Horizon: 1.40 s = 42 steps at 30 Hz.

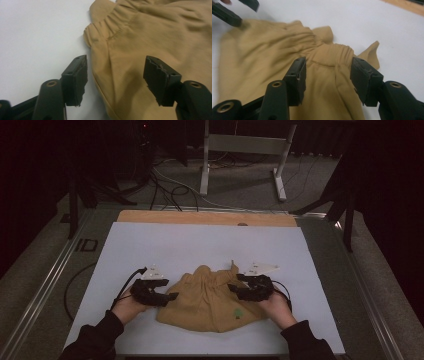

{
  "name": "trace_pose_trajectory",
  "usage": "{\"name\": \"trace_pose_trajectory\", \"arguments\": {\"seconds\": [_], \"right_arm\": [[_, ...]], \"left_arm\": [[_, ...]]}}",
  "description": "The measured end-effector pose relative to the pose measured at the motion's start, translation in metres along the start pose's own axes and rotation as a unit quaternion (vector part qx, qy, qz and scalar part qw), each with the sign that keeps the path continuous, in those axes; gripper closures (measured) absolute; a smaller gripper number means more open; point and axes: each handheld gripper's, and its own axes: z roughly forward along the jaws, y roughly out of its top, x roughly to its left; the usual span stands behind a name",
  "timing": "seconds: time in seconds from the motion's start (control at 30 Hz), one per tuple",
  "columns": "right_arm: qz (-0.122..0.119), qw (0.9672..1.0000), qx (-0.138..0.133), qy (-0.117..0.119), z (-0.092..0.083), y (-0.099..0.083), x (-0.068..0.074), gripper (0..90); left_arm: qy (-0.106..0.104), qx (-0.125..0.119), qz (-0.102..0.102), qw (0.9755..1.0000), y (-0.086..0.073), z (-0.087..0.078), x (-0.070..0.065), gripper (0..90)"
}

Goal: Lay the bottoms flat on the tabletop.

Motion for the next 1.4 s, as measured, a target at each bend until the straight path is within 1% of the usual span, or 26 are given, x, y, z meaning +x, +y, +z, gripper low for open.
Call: {"name": "trace_pose_trajectory", "arguments": {"seconds": [0.03,0.07,0.13,0.17,0.23,0.27,0.3,0.33,0.37,0.5,0.57,0.6,0.7,0.73,0.77,0.8,0.83,0.87,0.93,1.0,1.1,1.13,1.17,1.2,1.23,1.4], "right_arm": [[0.0,0.9999,0.009,-0.004,0.006,-0.001,-0.001,47.7],[-0.001,0.9998,0.02,-0.007,0.011,-0.004,-0.002,48.3],[0.001,0.9996,0.026,-0.004,0.014,-0.005,-0.003,48.3],[0.001,0.9992,0.039,-0.01,0.016,-0.011,-0.004,63.7],[-0.004,0.9987,0.048,-0.012,0.015,-0.015,-0.005,78.9],[-0.005,0.9989,0.047,-0.007,0.013,-0.017,-0.006,83.1],[-0.005,0.9989,0.047,-0.007,0.013,-0.017,-0.006,83.1],[-0.015,0.9988,0.045,-0.008,0.009,-0.019,-0.005,85.5],[-0.016,0.999,0.041,-0.008,0.006,-0.018,-0.005,85.8],[-0.019,0.9994,0.022,-0.018,-0.005,-0.017,-0.007,86.1],[-0.018,0.9994,0.02,-0.019,-0.007,-0.016,-0.007,86.1],[-0.017,0.9995,0.021,-0.017,-0.007,-0.017,-0.007,86.0],[-0.018,0.9995,0.021,-0.018,-0.007,-0.017,-0.007,85.9],[-0.018,0.9994,0.021,-0.02,-0.007,-0.017,-0.007,85.9],[-0.019,0.9995,0.017,-0.021,-0.006,-0.018,-0.009,85.9],[-0.014,0.9996,0.017,-0.018,-0.007,-0.018,-0.009,85.9],[-0.014,0.9996,0.016,-0.018,-0.008,-0.018,-0.009,85.9],[-0.018,0.9996,0.013,-0.02,-0.009,-0.018,-0.009,85.9],[-0.015,0.9997,0.001,-0.018,-0.014,-0.017,-0.009,85.9],[-0.013,0.9996,-0.014,-0.019,-0.017,-0.015,-0.01,85.9],[-0.016,0.9989,-0.031,-0.029,-0.022,-0.01,-0.013,85.9],[-0.016,0.9989,-0.031,-0.029,-0.022,-0.01,-0.013,85.9],[-0.012,0.9984,-0.044,-0.035,-0.024,-0.005,-0.016,85.8],[-0.012,0.9981,-0.047,-0.039,-0.025,-0.003,-0.019,85.8],[-0.013,0.9979,-0.048,-0.04,-0.026,0.001,-0.022,85.9],[0.006,0.9967,-0.063,-0.052,-0.02,0.019,-0.037,85.9]], "left_arm": [[0.001,0.002,-0.005,1.0,0.001,0.005,0.002,38.6],[-0.01,0.01,-0.015,0.9998,0.002,0.014,0.006,40.5],[-0.01,0.01,-0.015,0.9998,0.002,0.014,0.006,40.8],[-0.014,0.027,-0.018,0.9994,0.002,0.026,0.008,45.3],[-0.013,0.035,-0.022,0.9991,0.001,0.031,0.009,47.3],[-0.012,0.039,-0.021,0.9989,0.0,0.033,0.009,48.0],[-0.012,0.039,-0.021,0.9989,0.0,0.033,0.009,48.1],[-0.011,0.039,-0.021,0.999,0.0,0.035,0.008,49.5],[-0.006,0.044,-0.015,0.9989,0.001,0.038,0.007,49.8],[0.005,0.045,-0.008,0.9989,0.004,0.044,0.005,50.7],[0.009,0.041,-0.006,0.9991,0.006,0.047,0.005,56.1],[0.011,0.041,-0.006,0.9991,0.007,0.048,0.005,56.2],[0.004,0.04,-0.003,0.9992,0.008,0.05,0.005,68.7],[0.018,0.032,0.011,0.9993,0.01,0.049,0.002,79.8],[0.02,0.031,0.014,0.9992,0.011,0.048,0.001,85.7],[0.022,0.024,0.018,0.9993,0.011,0.047,-0.001,87.3],[0.022,0.024,0.018,0.9993,0.011,0.047,-0.001,88.1],[0.022,0.01,0.027,0.9993,0.012,0.041,-0.003,88.5],[0.022,-0.005,0.021,0.9995,0.013,0.033,-0.003,88.8],[0.026,-0.018,0.022,0.9993,0.015,0.025,-0.004,88.9],[0.031,-0.045,0.022,0.9982,0.023,0.01,-0.005,88.9],[0.031,-0.045,0.022,0.9982,0.023,0.01,-0.005,88.9],[0.037,-0.063,0.027,0.9969,0.03,0.002,-0.005,88.9],[0.037,-0.063,0.027,0.9969,0.03,0.002,-0.005,88.9],[0.043,-0.076,0.026,0.9958,0.037,-0.005,-0.004,88.9],[0.059,-0.096,0.021,0.9934,0.058,-0.011,0.005,88.8]]}}
